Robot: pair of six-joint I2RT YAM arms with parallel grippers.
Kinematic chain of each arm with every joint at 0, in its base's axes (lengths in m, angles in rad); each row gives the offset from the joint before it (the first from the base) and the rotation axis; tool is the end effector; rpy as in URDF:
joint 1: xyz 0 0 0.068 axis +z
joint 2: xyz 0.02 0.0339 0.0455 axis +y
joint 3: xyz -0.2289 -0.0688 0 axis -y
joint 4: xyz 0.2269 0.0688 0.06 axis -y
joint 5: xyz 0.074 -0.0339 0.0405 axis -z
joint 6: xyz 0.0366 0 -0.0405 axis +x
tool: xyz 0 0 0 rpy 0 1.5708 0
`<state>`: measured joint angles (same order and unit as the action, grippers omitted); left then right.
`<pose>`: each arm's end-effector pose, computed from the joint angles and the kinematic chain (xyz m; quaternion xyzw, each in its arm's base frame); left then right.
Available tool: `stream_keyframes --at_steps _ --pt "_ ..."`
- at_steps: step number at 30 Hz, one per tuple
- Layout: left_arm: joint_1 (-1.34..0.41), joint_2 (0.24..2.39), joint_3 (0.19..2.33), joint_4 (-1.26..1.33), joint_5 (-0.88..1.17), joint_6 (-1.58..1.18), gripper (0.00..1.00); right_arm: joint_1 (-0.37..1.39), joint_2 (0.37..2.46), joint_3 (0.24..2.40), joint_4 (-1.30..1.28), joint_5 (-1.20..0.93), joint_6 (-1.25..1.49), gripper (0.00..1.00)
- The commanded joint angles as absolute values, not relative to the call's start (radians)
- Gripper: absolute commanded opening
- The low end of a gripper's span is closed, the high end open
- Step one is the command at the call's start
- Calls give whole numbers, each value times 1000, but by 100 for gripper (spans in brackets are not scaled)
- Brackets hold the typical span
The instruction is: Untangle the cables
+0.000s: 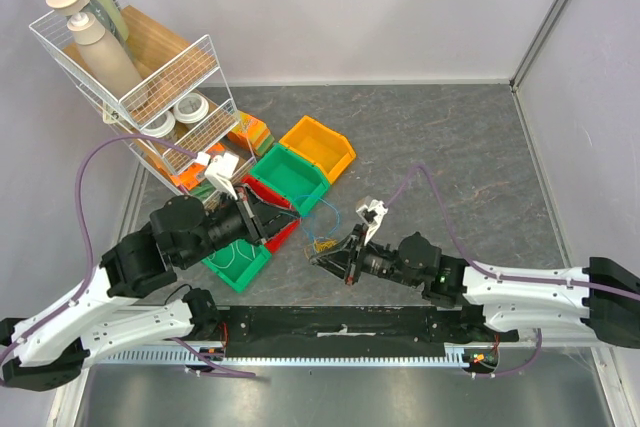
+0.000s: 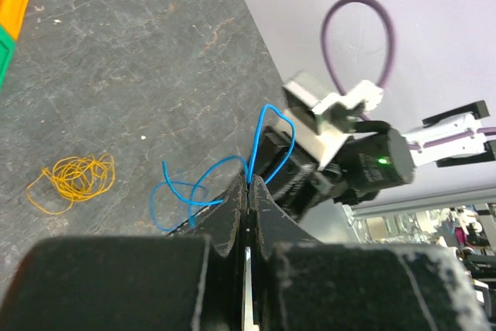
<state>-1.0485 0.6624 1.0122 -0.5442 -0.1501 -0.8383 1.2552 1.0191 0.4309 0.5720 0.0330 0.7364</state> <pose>0.0747 -0.1188 0.3671 0.0334 0.7710 -0.4787 0.4187 0.0734 0.2208 0.2307 -0.1716 0.6918 0.5821 0.3912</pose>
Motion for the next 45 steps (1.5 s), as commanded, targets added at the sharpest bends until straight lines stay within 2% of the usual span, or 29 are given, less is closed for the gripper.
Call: stream_keyframes --at_steps 1,4,8,14,18,24,29,37,43,44,45 --pt "-1046 695 988 -567 -238 -851 2 1278 930 408 690 -35 742 0" --pt "-1045 748 956 -610 -284 -830 2 1290 875 388 687 -58 739 0" --pt "-1045 810 895 -591 -217 -804 2 1290 766 396 595 -6 721 0" --pt "-1048 758 732 -370 108 -775 2 1290 617 449 352 266 673 0" --pt "-1046 738 661 -220 257 -788 2 1290 632 492 270 344 681 0" --pt "-1051 801 702 -146 386 -776 2 1290 785 574 213 351 725 0" --pt "-1049 779 744 -195 330 -733 2 1290 859 612 114 344 742 0" --pt "-1051 755 798 -331 167 -729 2 1290 773 526 167 247 742 0" --pt "-1051 775 836 -365 138 -710 2 1290 736 525 189 227 778 0" --pt "-1051 767 839 -370 129 -709 6 1290 729 529 189 229 785 0" --pt "-1051 753 836 -367 120 -709 15 1290 716 531 189 233 795 0"
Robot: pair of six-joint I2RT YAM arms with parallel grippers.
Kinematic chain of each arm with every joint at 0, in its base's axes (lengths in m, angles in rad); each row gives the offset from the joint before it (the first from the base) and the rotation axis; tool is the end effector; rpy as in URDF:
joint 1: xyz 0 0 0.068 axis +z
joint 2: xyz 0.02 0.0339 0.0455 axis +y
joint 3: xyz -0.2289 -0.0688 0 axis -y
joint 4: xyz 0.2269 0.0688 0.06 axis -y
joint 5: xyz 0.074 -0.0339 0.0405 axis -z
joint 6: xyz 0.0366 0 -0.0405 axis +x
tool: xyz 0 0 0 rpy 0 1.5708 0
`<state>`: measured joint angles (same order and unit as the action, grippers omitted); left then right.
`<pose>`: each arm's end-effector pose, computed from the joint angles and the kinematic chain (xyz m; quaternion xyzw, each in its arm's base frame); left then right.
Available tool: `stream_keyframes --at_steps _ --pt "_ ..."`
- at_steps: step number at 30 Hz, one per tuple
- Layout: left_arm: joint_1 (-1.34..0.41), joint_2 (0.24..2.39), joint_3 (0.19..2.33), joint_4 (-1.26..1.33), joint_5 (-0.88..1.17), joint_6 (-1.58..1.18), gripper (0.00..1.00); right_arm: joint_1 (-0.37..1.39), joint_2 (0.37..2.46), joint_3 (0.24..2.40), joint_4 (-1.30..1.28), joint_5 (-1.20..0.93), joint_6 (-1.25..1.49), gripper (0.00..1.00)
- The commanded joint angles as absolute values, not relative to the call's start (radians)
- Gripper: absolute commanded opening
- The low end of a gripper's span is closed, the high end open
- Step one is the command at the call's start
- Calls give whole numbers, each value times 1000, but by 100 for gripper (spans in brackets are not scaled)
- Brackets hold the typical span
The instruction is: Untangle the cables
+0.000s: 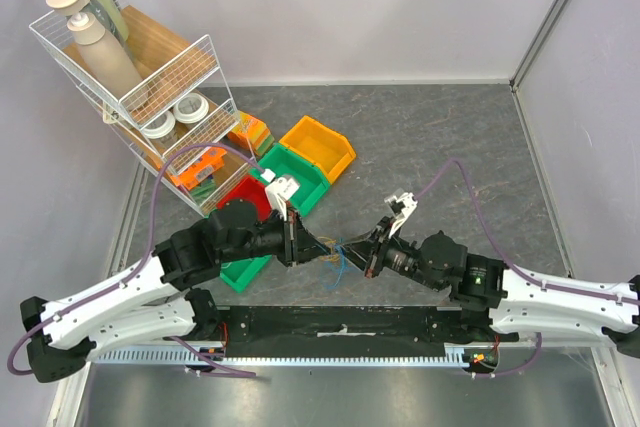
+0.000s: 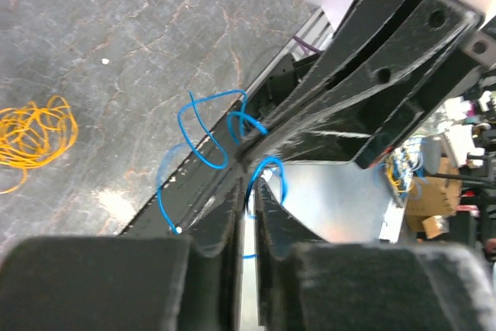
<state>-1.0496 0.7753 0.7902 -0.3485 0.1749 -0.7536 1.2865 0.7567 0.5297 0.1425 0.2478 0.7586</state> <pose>0.0873 -0.1649 0.3011 0.1698 0.7952 -0.4972 0.3026 0.0639 0.1868 0.2688 -0.1099 0.7272 0.5256 0.4276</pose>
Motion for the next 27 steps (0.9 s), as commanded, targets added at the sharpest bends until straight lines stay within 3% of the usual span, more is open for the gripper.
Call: stream_keyframes --at_steps 1,3,5,10,15,27 --pt "-1051 733 830 -359 109 -713 27 1290 707 532 189 239 807 0" --pt "-1051 689 801 -321 104 -713 56 1290 693 535 186 252 836 0" --pt "-1049 648 764 -275 104 -716 67 1289 683 538 186 264 865 0" --pt "-1051 667 752 -241 138 -713 77 1289 689 561 202 291 910 0" --pt "-1051 672 775 -296 109 -709 76 1278 730 652 164 344 841 0" --pt "-1051 442 801 -511 23 -719 84 970 1196 1008 149 83 687 0"
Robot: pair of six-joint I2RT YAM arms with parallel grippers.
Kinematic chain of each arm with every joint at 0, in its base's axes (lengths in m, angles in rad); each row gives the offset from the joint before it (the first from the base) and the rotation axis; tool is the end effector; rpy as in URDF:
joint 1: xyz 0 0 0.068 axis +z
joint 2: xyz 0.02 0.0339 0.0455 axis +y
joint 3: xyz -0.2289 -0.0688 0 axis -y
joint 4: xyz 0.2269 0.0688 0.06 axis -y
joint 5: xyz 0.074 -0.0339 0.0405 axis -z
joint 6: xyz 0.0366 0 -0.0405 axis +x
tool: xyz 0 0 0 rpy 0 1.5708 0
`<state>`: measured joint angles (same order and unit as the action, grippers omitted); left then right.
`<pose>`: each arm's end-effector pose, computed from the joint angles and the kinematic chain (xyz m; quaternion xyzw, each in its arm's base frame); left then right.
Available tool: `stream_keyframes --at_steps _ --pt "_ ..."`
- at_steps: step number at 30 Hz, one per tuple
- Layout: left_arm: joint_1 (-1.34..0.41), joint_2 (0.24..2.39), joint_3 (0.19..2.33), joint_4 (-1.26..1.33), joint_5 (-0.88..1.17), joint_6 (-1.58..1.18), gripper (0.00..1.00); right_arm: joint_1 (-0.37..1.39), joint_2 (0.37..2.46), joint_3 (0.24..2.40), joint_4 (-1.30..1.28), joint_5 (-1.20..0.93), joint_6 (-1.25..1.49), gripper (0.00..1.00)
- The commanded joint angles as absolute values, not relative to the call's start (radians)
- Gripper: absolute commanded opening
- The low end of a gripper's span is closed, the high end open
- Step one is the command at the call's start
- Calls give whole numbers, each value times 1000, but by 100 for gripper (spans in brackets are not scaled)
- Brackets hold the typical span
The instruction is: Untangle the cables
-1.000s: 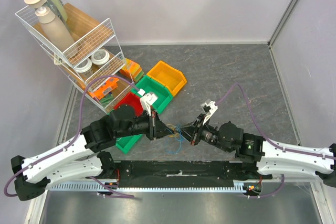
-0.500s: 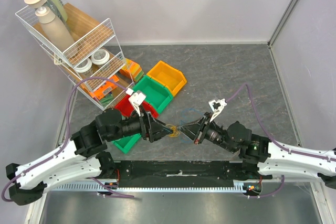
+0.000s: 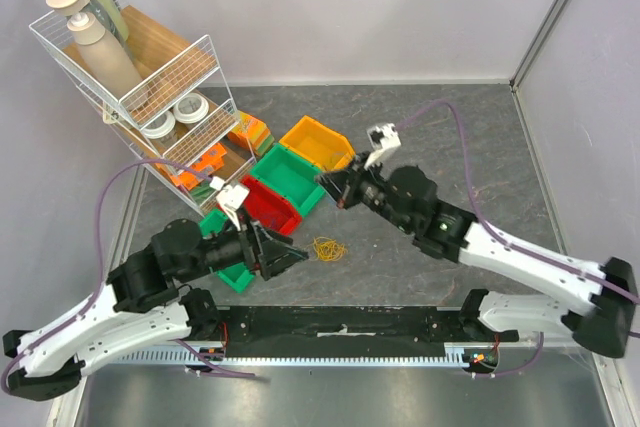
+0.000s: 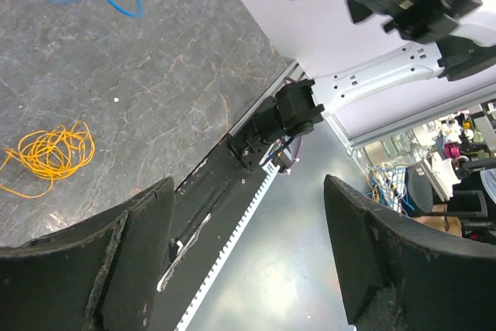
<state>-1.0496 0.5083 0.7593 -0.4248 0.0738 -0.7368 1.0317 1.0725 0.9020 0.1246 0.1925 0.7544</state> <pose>0.0643 -0.1173 0.3203 0.1426 0.7523 -0.5184 0.3809 0.1365 0.2146 0.3302 -0.0337 0.7221 0.4920 0.4852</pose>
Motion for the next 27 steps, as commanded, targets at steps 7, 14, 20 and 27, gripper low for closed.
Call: stream_keyframes --at_steps 7,14,20,27 --pt "-1049 351 848 -650 -64 -709 86 927 1463 1187 233 11 675 0" --pt "-1051 350 900 -744 -100 -707 87 916 1744 1322 298 69 556 0" --pt "-1049 370 922 -822 -149 -729 87 911 1926 1402 324 72 485 0" --pt "-1049 442 934 -825 -156 -753 87 905 2005 1423 249 26 480 11"
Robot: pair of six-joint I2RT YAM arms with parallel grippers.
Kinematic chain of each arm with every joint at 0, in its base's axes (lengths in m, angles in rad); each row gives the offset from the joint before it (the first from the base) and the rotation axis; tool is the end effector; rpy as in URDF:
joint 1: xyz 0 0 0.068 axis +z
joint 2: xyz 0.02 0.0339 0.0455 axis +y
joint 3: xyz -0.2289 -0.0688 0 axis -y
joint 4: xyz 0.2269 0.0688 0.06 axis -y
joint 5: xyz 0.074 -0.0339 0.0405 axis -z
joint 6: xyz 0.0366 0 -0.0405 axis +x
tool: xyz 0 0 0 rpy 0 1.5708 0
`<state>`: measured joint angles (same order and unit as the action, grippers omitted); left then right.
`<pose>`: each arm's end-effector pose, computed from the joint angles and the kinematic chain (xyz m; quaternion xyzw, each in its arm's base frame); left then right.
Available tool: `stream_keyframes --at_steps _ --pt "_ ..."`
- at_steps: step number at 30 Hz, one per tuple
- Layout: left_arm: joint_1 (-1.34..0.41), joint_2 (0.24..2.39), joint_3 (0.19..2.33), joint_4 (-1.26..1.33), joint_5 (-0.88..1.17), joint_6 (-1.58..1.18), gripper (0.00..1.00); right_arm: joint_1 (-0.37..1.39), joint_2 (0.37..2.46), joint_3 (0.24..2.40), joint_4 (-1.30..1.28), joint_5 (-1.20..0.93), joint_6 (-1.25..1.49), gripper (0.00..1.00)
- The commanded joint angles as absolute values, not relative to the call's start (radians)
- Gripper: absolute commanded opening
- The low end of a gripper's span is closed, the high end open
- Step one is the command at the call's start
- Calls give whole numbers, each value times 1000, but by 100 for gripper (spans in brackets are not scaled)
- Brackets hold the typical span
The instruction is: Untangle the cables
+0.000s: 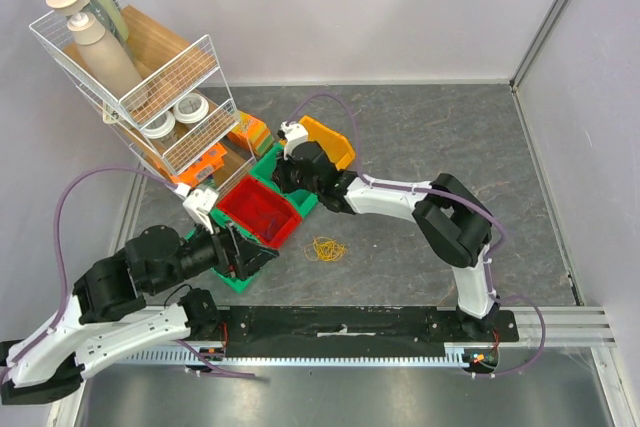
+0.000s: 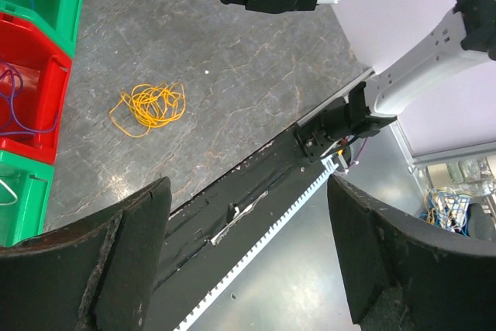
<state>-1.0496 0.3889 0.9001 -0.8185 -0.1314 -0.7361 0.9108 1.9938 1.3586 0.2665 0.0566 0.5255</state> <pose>0.0449 -0.0686 0.3303 0.0874 0.8014 -0.4257 0.4109 0.2685 0.3426 0.1961 -0.1421 0.8122 0.3544 0.4410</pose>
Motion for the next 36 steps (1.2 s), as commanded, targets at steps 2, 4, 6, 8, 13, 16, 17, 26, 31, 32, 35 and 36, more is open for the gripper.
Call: stream_keyframes --at_steps 2,4,6,8,13,16,17,26,31,32,35,36 --pt "-1051 463 934 -819 -149 -758 87 905 2040 1567 65 12 443 21" --pt "-1049 479 936 -811 -129 -758 87 910 2040 1653 -105 29 419 40" --pt "-1051 491 931 -805 -120 -761 87 910 2002 1666 -194 75 413 59" --pt "-1051 503 922 -807 -120 -770 87 910 1939 1632 -260 132 410 74" --pt "-1049 497 827 -737 -113 -796 84 920 1716 1367 -305 204 440 77" --pt "-1051 500 764 -658 -94 -813 82 978 1544 1090 -200 222 483 77" --pt "-1051 509 749 -638 -86 -819 81 1008 1484 995 -151 218 500 77" --pt "-1051 672 646 -514 -17 -853 73 1177 1351 644 87 303 682 67" --pt "-1051 680 522 -376 66 -934 70 1177 1307 511 265 457 775 69" --pt "-1051 669 500 -353 75 -946 73 1177 1308 465 381 456 779 70" --pt "-1049 649 459 -315 77 -963 80 1177 1371 422 491 451 756 68" --pt "-1051 655 457 -314 69 -962 81 1177 1397 431 488 459 753 65"
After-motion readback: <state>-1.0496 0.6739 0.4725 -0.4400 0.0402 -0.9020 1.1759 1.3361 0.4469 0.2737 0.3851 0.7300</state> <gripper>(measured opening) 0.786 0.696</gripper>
